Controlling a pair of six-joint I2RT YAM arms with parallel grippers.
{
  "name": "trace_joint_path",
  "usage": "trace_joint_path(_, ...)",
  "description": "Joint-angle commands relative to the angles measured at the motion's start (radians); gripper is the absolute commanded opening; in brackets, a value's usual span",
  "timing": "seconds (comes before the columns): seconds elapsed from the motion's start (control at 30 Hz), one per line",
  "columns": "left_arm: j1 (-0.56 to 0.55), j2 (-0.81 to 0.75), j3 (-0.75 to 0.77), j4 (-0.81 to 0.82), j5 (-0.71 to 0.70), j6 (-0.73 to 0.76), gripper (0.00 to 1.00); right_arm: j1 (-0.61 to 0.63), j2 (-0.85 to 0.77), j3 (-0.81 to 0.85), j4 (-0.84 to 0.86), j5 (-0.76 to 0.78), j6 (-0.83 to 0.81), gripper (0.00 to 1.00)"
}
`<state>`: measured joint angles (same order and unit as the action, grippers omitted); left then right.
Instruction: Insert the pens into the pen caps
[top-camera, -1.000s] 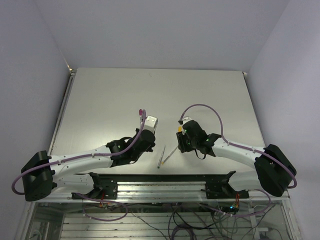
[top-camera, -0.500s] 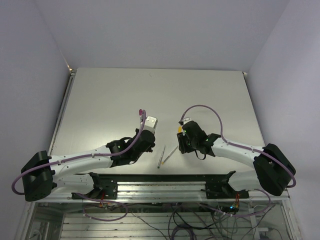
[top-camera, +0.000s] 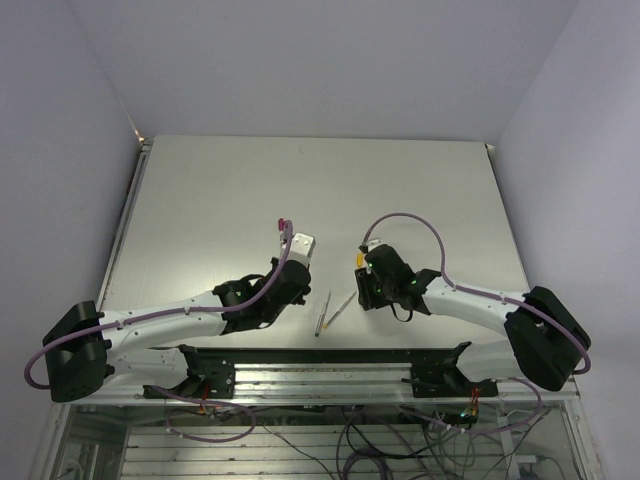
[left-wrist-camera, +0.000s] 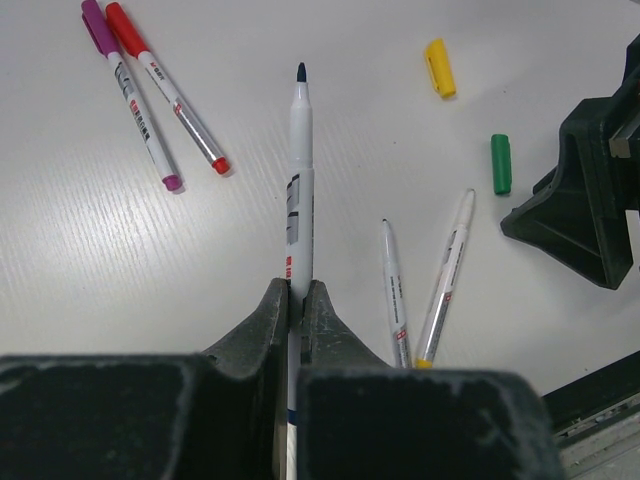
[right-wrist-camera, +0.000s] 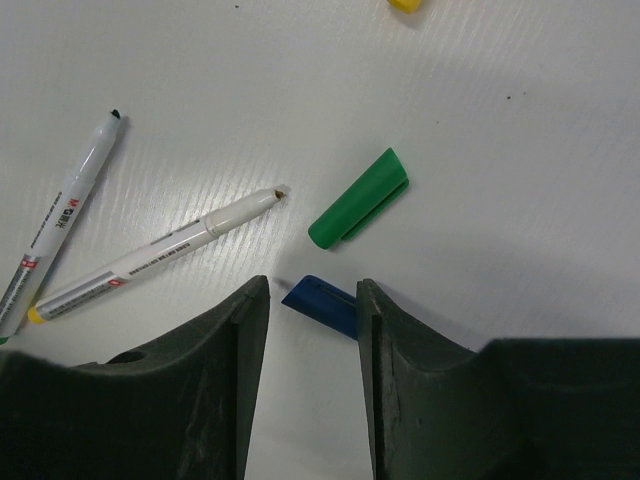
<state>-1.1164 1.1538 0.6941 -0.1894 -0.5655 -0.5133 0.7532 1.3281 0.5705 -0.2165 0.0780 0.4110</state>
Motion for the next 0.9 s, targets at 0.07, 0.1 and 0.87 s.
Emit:
trace_joint_path(0.07,0.003,-0.009,-0.023,0.005,-0.021,-0.003,0.07,0.005,0.012,0.010,-0.014,0.012,0.018,0.44)
trace_joint_path(0.1,0.003,-0.012,-0.027,0.007,-0.019,-0.005,0.07,0.005,0.004,0.011,-0.016,0.015,0.021,0.47)
trace_joint_path(0.87,0.004,-0.029,-0.033,0.006,-0.036,-0.005,0.07,0.025,0.007,0.048,-0.122,-0.004,0.066,0.23)
